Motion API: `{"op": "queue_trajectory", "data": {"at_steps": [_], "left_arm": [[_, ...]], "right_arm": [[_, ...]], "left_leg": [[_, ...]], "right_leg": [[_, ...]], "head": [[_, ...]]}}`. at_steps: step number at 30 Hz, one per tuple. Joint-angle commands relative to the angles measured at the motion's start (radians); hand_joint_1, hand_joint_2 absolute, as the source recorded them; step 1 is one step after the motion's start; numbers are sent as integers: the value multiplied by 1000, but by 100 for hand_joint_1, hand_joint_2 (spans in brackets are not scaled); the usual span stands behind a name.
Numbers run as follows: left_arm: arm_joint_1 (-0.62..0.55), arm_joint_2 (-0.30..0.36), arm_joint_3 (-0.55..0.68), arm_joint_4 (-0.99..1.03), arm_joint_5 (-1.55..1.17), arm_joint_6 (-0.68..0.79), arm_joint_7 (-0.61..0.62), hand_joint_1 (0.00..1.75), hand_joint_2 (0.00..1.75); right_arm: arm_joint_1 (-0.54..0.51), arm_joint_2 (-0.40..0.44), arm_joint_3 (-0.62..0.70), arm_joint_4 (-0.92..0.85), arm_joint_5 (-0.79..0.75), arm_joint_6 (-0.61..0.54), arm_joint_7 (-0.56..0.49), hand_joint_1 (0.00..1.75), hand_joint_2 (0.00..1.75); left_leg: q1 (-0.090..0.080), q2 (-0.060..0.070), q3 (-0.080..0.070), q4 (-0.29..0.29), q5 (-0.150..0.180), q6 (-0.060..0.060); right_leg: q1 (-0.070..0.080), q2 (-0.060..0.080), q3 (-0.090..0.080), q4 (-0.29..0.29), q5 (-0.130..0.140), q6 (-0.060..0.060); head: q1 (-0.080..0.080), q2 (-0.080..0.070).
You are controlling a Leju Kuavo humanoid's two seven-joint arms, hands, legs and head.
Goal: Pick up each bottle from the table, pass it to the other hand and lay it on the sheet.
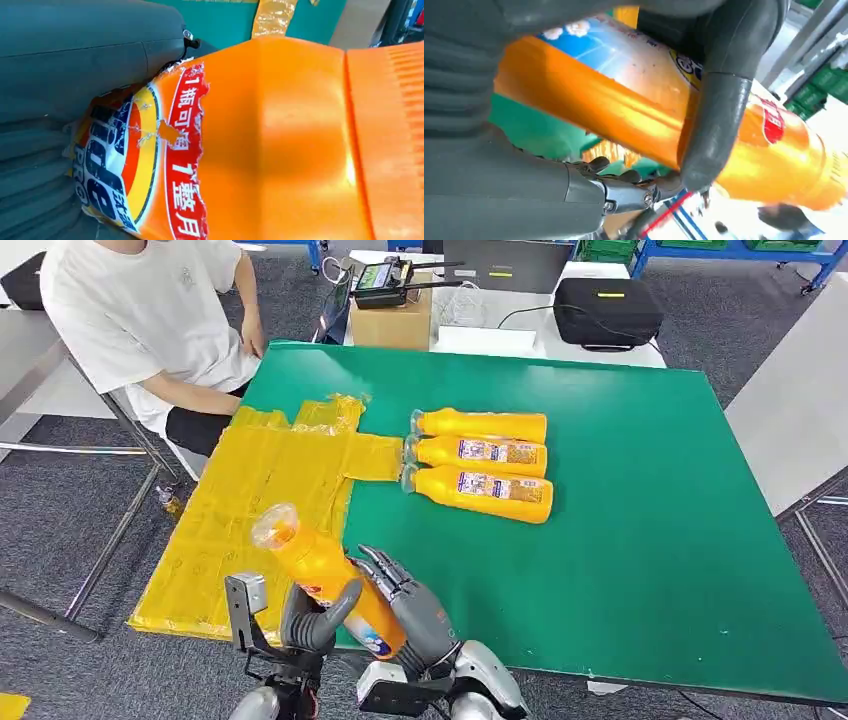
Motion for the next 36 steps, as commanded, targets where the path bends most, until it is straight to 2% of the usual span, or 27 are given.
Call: {"op": "queue_trajectory", "data": {"at_steps": [1,2,3,4,6,7,11,15,17,20,22,24,26,29,31,34,36], "left_arm": [[-33,-29,106,14,-58,118,-15,175,175],[-48,-28,126,15,-246,279,-83,175,175],[-53,-27,136,9,-305,310,-90,175,175],[-59,-27,168,-1,-524,410,-95,175,175],[-53,-31,252,-42,-779,392,7,175,175],[-54,-28,289,-53,-874,364,42,175,175],[-145,13,364,14,-1099,298,122,175,175],[-231,38,394,89,-1173,260,107,175,175],[-255,63,360,121,-1303,266,127,175,175],[-362,145,303,328,-1481,174,219,175,175],[-432,167,332,487,-1466,178,202,175,175],[-449,172,341,528,-1464,190,179,175,175],[-496,207,336,622,-1527,178,218,175,175],[-545,281,352,788,-1556,159,205,175,175],[-561,309,332,870,-1596,129,179,175,175],[-566,308,321,903,-1614,115,169,175,175],[-564,302,321,916,-1614,92,168,175,175]], "right_arm": [[16,-31,-39,-41,154,-268,-4,0,0],[33,-37,-58,-76,208,-375,-13,0,0],[44,-42,-65,-101,224,-386,-13,0,0],[92,-34,-133,-187,284,-387,-48,0,0],[188,-14,-234,-338,287,-387,-118,0,0],[224,-7,-254,-414,229,-387,-150,0,0],[223,-32,-220,-491,163,-387,-134,0,0],[226,-39,-218,-487,70,-352,-143,0,0],[238,-36,-233,-491,27,-340,-158,0,0],[239,-27,-260,-493,-71,-280,-219,0,0],[235,-14,-269,-483,-87,-252,-237,0,0],[234,-10,-270,-478,-87,-251,-240,0,0],[225,-13,-256,-469,-113,-219,-252,0,0],[178,-6,-225,-413,-183,-162,-267,0,0],[154,-9,-206,-383,-213,-149,-267,0,0],[149,-17,-193,-376,-230,-143,-267,0,0],[147,-21,-186,-371,-238,-141,-267,0,0]], "left_leg": [[1,-2,1,-4,2,5],[0,-2,0,-1,0,2],[0,-3,0,-2,1,3],[0,-3,-1,0,0,2],[0,-3,-2,0,0,2],[1,-4,-2,0,0,3],[0,-3,-1,-1,0,3],[1,-3,-1,-3,3,3],[1,-4,0,-2,2,3],[0,-5,0,-4,4,3],[0,-5,1,-5,5,3],[0,-4,2,-6,6,3],[1,-2,2,-6,6,4],[1,-2,1,-4,4,2],[1,2,3,-5,4,2],[1,6,4,-6,4,3],[1,2,4,-7,5,3]], "right_leg": [[2,-1,2,-5,2,-6],[1,-2,0,-1,0,-3],[1,-2,1,-3,0,-4],[1,-2,0,-1,0,-3],[1,-3,-1,0,-1,-3],[1,-3,0,-1,-1,-5],[1,-2,0,-1,0,-5],[2,-2,0,-3,2,-5],[2,-4,0,-2,1,-5],[1,-4,2,-4,2,-5],[1,-5,3,-5,2,-6],[2,-4,3,-5,3,-6],[2,-1,2,-5,3,-7],[2,-1,2,-2,2,-6],[2,3,2,-3,3,-6],[2,7,1,-2,3,-6],[2,3,3,-3,3,-6]], "head": [[0,0],[0,0],[0,0],[0,0],[0,0],[0,0],[0,0],[0,0],[0,0],[0,0],[0,0],[0,0],[0,0],[0,0],[0,0],[0,0],[0,0]]}}
